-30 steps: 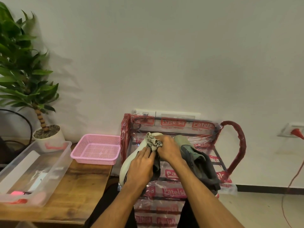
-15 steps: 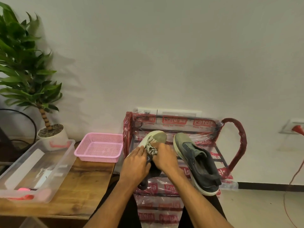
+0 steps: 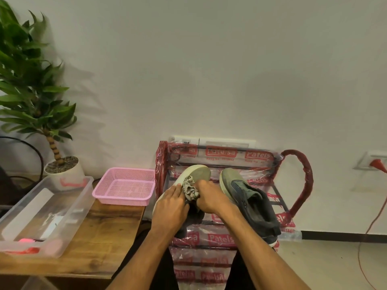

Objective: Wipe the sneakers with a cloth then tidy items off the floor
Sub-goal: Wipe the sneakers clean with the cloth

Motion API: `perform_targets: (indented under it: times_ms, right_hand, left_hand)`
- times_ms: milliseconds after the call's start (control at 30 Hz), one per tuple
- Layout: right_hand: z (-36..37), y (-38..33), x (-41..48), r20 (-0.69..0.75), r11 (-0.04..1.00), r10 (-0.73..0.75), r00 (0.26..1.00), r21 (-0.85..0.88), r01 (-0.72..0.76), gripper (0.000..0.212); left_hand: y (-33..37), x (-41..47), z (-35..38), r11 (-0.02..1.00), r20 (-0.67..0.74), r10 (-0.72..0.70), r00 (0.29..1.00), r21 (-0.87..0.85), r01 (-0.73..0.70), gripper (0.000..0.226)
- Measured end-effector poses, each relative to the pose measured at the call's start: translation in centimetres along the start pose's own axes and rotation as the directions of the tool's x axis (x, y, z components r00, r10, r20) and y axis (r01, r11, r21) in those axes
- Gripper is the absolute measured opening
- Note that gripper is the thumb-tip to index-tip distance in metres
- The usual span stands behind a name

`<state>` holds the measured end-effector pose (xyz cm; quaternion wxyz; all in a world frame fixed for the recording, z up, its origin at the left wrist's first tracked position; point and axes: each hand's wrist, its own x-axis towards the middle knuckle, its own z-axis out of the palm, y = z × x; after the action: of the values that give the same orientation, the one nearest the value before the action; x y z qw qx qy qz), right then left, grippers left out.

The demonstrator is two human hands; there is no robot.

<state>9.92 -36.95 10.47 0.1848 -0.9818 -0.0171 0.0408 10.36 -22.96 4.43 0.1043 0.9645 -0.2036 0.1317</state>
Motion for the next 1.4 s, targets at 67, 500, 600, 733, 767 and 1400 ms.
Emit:
perform_targets:
  times_ms: [67, 500, 600, 733, 767, 1400]
  right_hand:
    - [0.2, 0.7, 0.2, 0.012, 1.0, 0.002, 1.0, 0.02, -0.002, 0.028]
    - [0.3, 0.8, 2.4, -0.21, 0.99, 0.124, 0.97, 0.093, -0.106, 0.037]
    - [0.3, 0.7, 2.2, -0.128, 0.995, 0.09, 0.988, 0.057, -0.083, 0.02]
    - [-1.4, 1.0, 2.2, 0.05, 0.998, -0.014, 0.999, 0.064, 0.011, 0.023]
    - [-1.9, 1.3, 2.2, 0.096, 0.998, -0.022, 0.995, 0.065, 0.016, 0.025]
    - [-1.9, 0.8, 1.7, -0.096, 0.982, 0.055, 0.994, 0.183, -0.037, 0.029]
  left_hand:
    - [0.3, -0.3, 0.1, 1.0, 0.002, 0.01, 1.0, 0.024, -0.01, 0.049]
    - [0.5, -0.1, 0.1, 0.998, -0.022, 0.049, 0.999, 0.029, -0.049, 0.056]
    - [0.6, 0.0, 0.0, 0.999, -0.013, 0.037, 0.999, 0.028, -0.037, 0.055]
    - [0.7, -0.1, -0.1, 0.999, -0.016, 0.032, 0.999, 0.035, -0.032, 0.054]
    - [0.8, -0.2, -0.1, 0.999, -0.018, 0.033, 0.999, 0.036, -0.032, 0.054]
    - [1.3, -0.4, 0.1, 0.997, -0.015, 0.029, 0.999, 0.075, -0.028, 0.052]
